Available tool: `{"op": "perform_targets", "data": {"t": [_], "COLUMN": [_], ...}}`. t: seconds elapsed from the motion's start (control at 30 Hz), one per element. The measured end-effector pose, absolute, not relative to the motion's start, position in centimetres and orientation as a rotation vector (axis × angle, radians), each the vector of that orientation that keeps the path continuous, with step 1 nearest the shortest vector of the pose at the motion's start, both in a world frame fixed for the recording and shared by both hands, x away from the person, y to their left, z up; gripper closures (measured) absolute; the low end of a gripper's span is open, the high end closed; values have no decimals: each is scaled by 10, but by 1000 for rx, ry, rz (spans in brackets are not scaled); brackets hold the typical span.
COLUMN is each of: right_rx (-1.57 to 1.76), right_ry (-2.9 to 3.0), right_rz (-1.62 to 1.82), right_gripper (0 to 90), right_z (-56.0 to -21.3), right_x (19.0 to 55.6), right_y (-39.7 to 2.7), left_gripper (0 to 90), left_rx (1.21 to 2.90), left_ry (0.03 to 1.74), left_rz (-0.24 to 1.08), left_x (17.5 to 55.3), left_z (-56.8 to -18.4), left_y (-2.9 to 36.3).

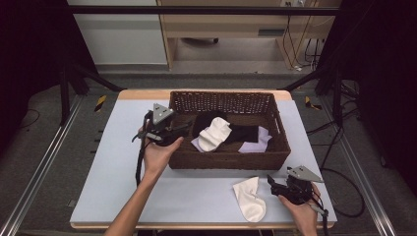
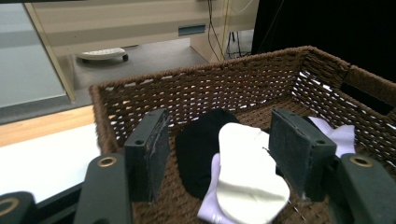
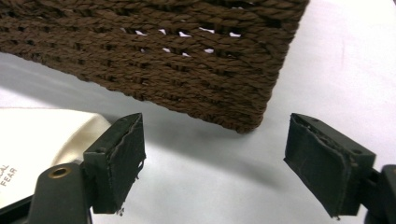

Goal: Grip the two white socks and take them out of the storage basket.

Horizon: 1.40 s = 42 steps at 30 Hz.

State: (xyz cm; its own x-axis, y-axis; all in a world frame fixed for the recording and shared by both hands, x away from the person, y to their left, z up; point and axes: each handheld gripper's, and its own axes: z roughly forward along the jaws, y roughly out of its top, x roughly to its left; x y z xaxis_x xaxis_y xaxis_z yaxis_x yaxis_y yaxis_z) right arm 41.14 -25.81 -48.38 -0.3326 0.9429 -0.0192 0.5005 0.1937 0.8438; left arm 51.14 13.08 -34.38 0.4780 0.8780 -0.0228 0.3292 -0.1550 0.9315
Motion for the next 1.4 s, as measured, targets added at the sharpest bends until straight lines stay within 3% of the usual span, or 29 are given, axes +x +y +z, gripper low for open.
{"op": "perform_targets", "data": {"t": [0.3, 0.7, 1.0, 1.4], "right_rx": [1361, 1369, 1376, 1361], "right_ry": [1918, 1923, 1925, 1942], "right_rz": [1044, 1054, 1061, 1056], "right_gripper": [191, 189, 189, 193], "right_z": [-483, -483, -484, -485], "right_x": [413, 414, 413, 414], "right_y": [-261, -262, -264, -263], "left_gripper": [369, 357, 339, 339], "left_rx": [1671, 1765, 1827, 1978], "left_ry": [980, 962, 997, 1039], "left_rz": [680, 664, 613, 534], "left_x": [536, 571, 599, 610], "left_z": [-343, -349, -377, -411], "left_y": [99, 59, 35, 33]}}
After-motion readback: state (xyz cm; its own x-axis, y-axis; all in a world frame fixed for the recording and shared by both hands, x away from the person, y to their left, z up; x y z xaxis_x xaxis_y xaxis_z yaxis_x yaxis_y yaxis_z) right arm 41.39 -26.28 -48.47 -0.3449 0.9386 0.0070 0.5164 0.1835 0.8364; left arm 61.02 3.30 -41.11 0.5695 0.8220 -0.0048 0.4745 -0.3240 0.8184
